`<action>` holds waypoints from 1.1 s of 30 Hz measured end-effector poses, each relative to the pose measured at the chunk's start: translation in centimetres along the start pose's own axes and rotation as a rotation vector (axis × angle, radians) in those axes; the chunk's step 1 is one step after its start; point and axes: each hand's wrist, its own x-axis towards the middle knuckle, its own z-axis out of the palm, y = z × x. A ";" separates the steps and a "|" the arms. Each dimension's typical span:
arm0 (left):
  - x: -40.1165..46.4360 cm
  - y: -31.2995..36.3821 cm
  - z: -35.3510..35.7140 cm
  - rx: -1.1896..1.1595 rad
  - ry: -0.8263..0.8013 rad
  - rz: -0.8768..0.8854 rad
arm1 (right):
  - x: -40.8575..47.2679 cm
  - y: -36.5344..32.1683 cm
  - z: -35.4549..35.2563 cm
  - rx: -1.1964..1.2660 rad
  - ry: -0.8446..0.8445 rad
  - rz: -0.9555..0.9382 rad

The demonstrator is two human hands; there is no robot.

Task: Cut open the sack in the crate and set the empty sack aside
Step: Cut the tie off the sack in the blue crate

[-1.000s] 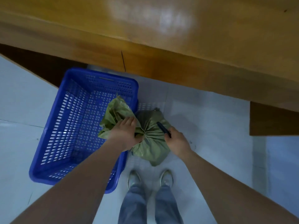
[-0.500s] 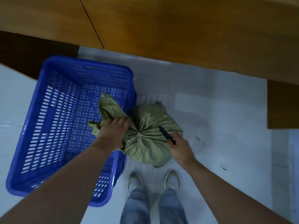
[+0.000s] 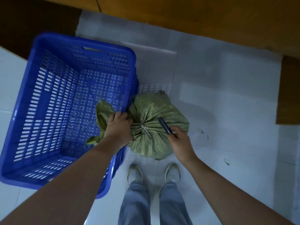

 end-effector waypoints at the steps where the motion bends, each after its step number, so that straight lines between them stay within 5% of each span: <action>1: 0.0 0.0 0.1 -0.103 -0.030 -0.020 | 0.0 0.0 0.1 0.056 -0.008 0.003; 4: -0.5 0.0 0.0 -0.447 -0.175 -0.114 | 0.1 -0.2 0.5 0.186 -0.055 0.035; 8: -0.5 -0.6 0.3 -0.666 -0.340 -0.082 | 0.0 -0.7 0.7 0.320 -0.166 0.062; 12: -0.6 -1.4 -0.5 -0.760 -0.440 -0.005 | 0.2 -0.1 0.7 0.208 -0.170 -0.002; 19: -2.3 -2.5 -2.1 -1.267 -0.511 -0.007 | 0.4 0.5 -0.1 0.147 -0.142 -0.088; 22: -1.6 -1.9 -2.2 -1.544 -0.472 -0.195 | 0.4 0.7 -0.4 0.121 -0.128 -0.108; 26: 0.1 -0.9 -1.9 -1.099 -0.285 -0.292 | 0.6 0.8 -0.6 0.117 -0.110 -0.115; 30: 0.8 0.6 -1.2 -0.465 -0.294 -0.237 | 0.6 0.6 -0.7 0.145 -0.108 -0.102; 33: 0.6 1.4 0.1 -0.457 -0.248 -0.209 | 1.1 0.5 -0.7 0.110 -0.115 -0.103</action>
